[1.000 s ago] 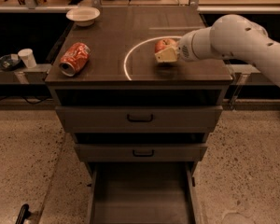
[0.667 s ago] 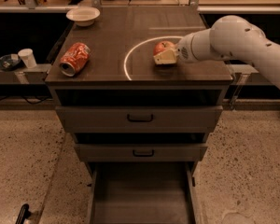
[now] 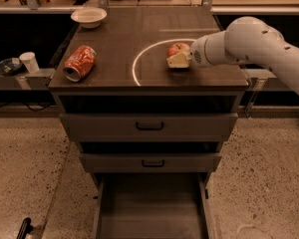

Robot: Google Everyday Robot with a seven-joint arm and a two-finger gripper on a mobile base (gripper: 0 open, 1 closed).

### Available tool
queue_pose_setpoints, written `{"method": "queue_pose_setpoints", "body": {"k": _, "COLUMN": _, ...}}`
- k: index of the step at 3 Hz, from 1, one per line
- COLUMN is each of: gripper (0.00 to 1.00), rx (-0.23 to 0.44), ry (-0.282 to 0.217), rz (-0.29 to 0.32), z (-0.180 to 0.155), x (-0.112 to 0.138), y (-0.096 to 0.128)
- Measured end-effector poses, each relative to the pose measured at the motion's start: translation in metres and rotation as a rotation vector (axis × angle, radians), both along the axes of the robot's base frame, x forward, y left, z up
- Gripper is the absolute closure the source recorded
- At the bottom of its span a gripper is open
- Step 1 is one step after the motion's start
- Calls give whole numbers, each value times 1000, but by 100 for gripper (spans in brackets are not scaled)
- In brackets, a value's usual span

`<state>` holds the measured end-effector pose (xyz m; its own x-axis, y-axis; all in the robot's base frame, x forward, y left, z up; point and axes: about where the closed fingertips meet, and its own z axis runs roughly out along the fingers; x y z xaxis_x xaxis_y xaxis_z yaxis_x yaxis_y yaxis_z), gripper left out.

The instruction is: Pick apple from bottom drawer and place on counter

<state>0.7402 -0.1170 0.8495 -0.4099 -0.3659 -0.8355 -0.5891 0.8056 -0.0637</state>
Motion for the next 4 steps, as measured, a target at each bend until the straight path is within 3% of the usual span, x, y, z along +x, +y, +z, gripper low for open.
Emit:
{"method": "queue_pose_setpoints", "body": {"k": 1, "gripper": 5, "rx": 0, "ry": 0, "rz": 0, "z": 0, "x": 0, "y": 0}}
{"method": "queue_pose_setpoints", "body": {"k": 2, "gripper": 0, "rx": 0, "ry": 0, "rz": 0, "z": 0, "x": 0, "y": 0}}
{"method": "queue_pose_setpoints", "body": {"k": 3, "gripper": 0, "rx": 21, "ry": -36, "rz": 38, "z": 6, "x": -5, "y": 2}}
{"method": "queue_pose_setpoints", "body": {"k": 4, "gripper": 0, "rx": -34, "ry": -175, "rz": 85, "z": 39, "x": -30, "y": -6}}
